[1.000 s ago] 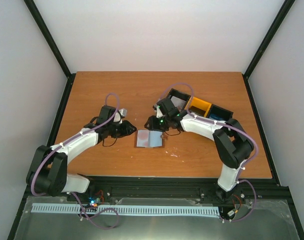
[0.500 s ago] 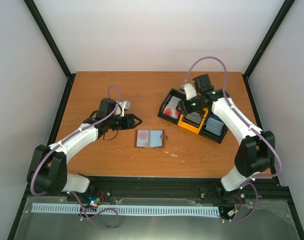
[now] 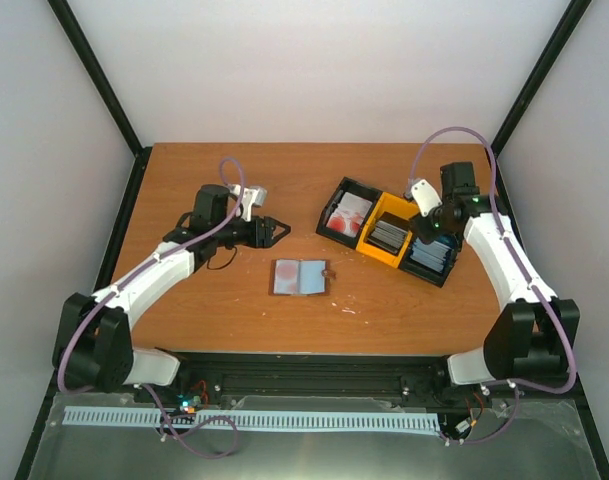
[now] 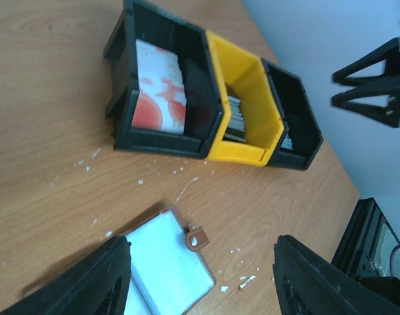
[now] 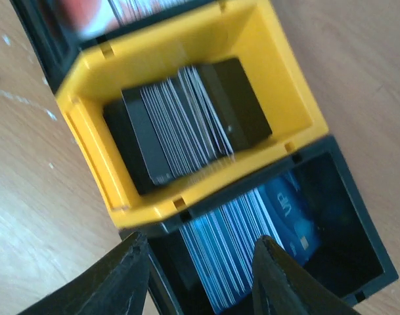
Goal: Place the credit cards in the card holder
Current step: Adjust the storage box at the center of the board.
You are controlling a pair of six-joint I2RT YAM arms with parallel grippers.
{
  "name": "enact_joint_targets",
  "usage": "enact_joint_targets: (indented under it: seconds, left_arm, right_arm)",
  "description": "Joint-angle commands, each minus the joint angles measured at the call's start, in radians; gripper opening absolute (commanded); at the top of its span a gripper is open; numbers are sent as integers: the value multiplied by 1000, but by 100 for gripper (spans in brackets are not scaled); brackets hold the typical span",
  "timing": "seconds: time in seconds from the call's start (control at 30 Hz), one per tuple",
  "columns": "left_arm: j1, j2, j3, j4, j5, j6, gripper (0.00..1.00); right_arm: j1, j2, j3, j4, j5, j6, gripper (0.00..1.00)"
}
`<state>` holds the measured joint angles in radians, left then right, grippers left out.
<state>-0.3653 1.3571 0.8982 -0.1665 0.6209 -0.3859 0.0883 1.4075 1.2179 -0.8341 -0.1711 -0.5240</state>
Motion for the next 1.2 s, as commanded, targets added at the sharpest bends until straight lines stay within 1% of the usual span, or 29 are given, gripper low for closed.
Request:
enact_joint_targets:
  seconds: [0.0, 0.07, 0.17, 0.23, 0.4, 0.6, 0.67, 0.77, 0.87, 0.93, 1.1, 1.17]
  left_arm:
    - [3, -69, 14, 74, -9, 117, 62]
    - [5, -82, 14, 79, -13, 148, 62]
    - [6, -87, 11, 93, -3, 172, 62]
    - [5, -78, 13, 100, 8, 184, 62]
    - [5, -28, 46, 85, -24, 222, 60]
    - [6, 31, 81, 76, -24, 226, 59]
    - [6, 46, 90, 74, -31, 226, 58]
    - [6, 52, 108, 58, -114, 239, 53]
    - [9, 38, 109, 55, -166, 279, 52]
    - [9, 33, 106, 56, -175, 288, 51]
    - [9, 37, 107, 59, -174, 288, 51]
    - [9, 39, 111, 55, -171, 291, 51]
  right_arm:
    - [-40, 55, -25, -77, 54, -149, 43]
    - [-71, 88, -17, -79, 61, -162, 41]
    - [-112, 149, 10, -62, 75, -173, 34]
    - [-128, 205, 34, -61, 75, -183, 33]
    - [-136, 323, 90, -44, 104, -213, 32]
    - [-141, 380, 119, 42, 165, -233, 32]
    - [-143, 397, 121, 47, 162, -241, 32]
    - [-143, 418, 121, 56, 158, -242, 31]
    - [-149, 429, 131, 53, 114, -236, 31]
    - [-151, 439, 138, 46, 99, -238, 31]
    - [-157, 461, 140, 57, 121, -220, 31]
    - [-161, 467, 148, 55, 102, -211, 31]
